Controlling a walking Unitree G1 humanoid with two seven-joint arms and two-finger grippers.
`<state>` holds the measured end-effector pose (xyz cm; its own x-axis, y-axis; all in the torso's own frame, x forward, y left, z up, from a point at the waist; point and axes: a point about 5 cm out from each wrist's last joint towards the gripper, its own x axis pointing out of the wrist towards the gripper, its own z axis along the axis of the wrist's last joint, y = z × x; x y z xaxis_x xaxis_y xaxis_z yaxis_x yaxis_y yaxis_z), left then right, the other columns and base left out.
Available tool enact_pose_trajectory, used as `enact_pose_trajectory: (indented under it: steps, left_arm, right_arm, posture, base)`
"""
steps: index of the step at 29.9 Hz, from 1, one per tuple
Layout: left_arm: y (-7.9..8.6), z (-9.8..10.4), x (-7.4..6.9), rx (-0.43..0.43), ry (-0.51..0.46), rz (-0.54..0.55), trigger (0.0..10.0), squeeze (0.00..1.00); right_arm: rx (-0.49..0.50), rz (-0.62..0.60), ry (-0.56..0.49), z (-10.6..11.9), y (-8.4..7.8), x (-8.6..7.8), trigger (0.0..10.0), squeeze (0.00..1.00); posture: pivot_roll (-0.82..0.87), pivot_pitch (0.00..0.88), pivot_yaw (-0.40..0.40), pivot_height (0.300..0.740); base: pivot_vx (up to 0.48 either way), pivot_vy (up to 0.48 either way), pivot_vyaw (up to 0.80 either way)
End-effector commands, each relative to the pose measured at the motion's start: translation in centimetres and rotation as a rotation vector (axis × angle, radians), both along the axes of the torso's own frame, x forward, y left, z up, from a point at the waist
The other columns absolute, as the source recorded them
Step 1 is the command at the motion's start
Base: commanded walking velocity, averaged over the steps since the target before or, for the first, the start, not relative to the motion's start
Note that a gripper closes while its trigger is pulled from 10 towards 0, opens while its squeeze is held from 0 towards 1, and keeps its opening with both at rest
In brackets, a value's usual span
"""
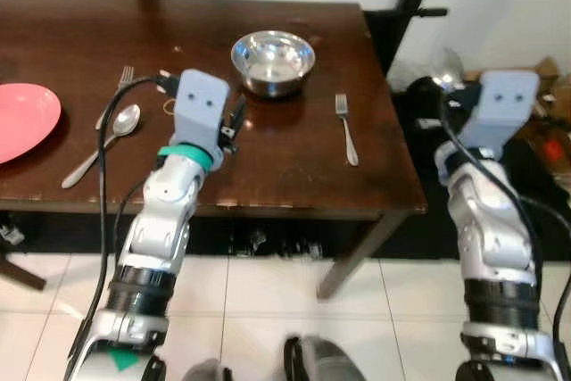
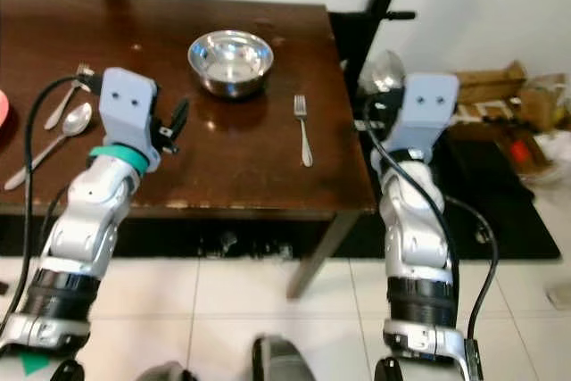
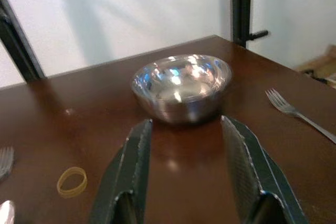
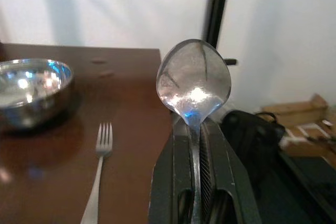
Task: Setting the table
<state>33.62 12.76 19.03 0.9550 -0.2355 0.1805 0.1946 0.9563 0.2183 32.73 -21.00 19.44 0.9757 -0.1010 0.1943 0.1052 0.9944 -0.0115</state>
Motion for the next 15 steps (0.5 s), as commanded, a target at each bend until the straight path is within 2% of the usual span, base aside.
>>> enact_pose_trajectory:
  steps: [1,15]
  left_arm:
    - [0.17,-0.32,-0.02,0.001,0.015,0.007,10.0,0.00]
    - [0.13,-0.28,0.08,-0.001,0.015,0.006,10.0,0.00]
  right_arm:
    - [0.010,0.010,-0.006,0.01,0.28,-0.01,10.0,0.00]
    - [0.032,0.010,-0.011,0.13,0.17,0.11,10.0,0.00]
  posture:
    - [-0.05,0.000,-0.006,0.740]
    - [-0.05,0.000,-0.005,0.740]
  base:
    - [-0.379,0.000,0.00]
    - [-0.386,0.000,0.00]
